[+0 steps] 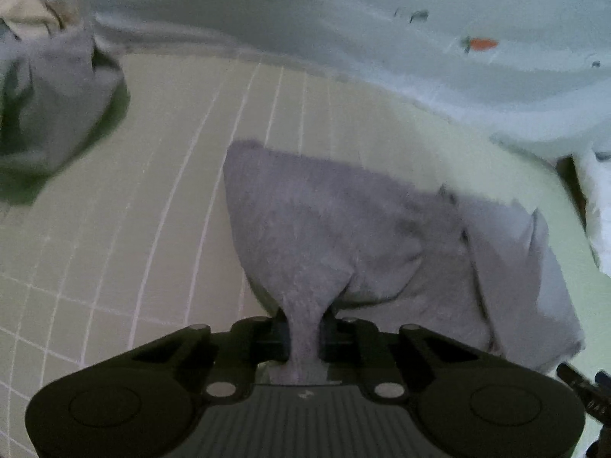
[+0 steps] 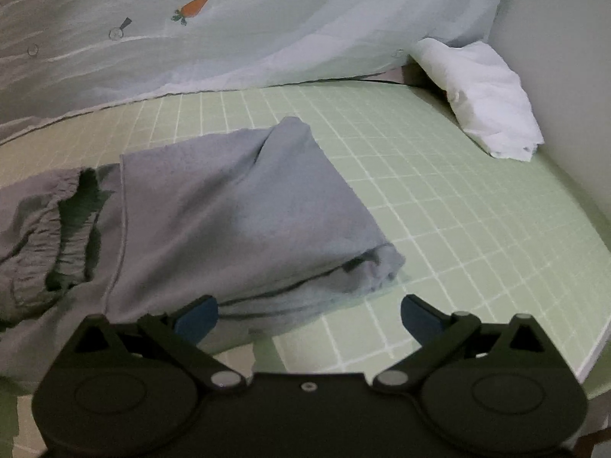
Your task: Fold clothes
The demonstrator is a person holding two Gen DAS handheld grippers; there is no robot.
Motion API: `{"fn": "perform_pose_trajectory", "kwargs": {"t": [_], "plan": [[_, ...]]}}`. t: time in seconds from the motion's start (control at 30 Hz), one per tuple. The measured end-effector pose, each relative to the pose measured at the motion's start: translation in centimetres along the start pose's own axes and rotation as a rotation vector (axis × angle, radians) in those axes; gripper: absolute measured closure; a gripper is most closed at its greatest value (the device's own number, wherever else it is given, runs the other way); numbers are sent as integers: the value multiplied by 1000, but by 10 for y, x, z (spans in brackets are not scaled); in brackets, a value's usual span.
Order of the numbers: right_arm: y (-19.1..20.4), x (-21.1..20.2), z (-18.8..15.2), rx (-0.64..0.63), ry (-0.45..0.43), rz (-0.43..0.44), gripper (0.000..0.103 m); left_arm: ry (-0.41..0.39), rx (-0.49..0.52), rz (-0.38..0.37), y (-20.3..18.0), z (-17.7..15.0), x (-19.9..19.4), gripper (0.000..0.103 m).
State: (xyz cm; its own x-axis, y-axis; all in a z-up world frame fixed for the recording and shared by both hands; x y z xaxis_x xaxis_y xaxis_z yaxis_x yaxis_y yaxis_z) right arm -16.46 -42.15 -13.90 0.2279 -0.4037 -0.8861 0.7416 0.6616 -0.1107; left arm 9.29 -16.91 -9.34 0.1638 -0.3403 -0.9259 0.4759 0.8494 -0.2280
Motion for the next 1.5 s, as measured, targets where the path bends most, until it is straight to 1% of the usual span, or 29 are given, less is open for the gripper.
{"fn": "perform_pose_trajectory", "kwargs": {"t": [0.1,0.17,0.3,0.4,0.47,0.5,0.6,0.67,0.7,0.73,0.77,0.8,0.83,0.9,0.97,1.03,1.07,1.13,1.3,1.4,1.5], "plan": [[-16,8,9,-13,5,12,0,-74,20,14,-31,3,-15,90],[-30,14,14,-25,1,20,0,-109,48,32,-58,5,-25,91],[-66,25,23,-55,13,35,0,-150,109,24,-122,8,-30,91],[-100,31,31,-62,8,40,0,-158,173,24,-176,6,-21,91],[-127,38,35,-58,10,38,0,-146,211,16,-211,3,-9,91],[-140,41,37,-56,11,35,0,-127,214,-1,-226,0,1,91],[-181,51,40,-61,12,15,0,-54,192,-39,-263,-8,37,90],[-209,58,43,-55,19,-4,0,24,135,-19,-278,-13,71,86],[-220,61,44,-49,21,-14,0,59,111,-10,-282,-15,83,78],[-230,63,45,-39,24,-18,0,93,88,-2,-285,-18,95,70],[-240,65,46,-29,27,-21,0,97,80,-8,-287,-20,98,65],[-250,67,48,-19,29,-25,0,90,75,-25,-288,-20,95,51],[-256,68,49,-14,28,-22,0,83,69,-42,-290,-19,92,33],[-265,70,53,-6,27,-13,0,63,47,-73,-291,-18,82,18],[-267,74,59,-6,32,9,0,26,18,-76,-292,-19,68,16],[-262,75,65,-5,33,49,0,-22,30,-71,-288,-17,51,10],[-257,75,70,-7,24,71,0,-46,40,-69,-286,-16,43,8],[-244,73,79,-20,4,112,0,-93,53,-10,-272,-15,27,6],[-187,68,99,-103,-40,222,0,-63,-51,136,-216,-10,31,5],[-142,69,107,-178,-30,307,0,-40,-117,223,-182,-7,34,5],[-105,69,112,-219,2,355,0,2,-176,219,-154,-5,44,5]]}}
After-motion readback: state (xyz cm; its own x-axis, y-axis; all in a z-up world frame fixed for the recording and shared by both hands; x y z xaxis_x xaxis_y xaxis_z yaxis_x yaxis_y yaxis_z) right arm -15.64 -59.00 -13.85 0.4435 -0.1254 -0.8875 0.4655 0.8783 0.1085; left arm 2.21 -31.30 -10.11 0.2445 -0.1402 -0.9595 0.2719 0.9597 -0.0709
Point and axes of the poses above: each gripper's, at about its wrist camera, not at the fingertips, and x roughly the way its jaws point, y to its left, z to its top, the point moved 1 cm from there along x, roughly the way its jaws point, and after that the axes turned 15 degrees about y, right-handed, at the moved point
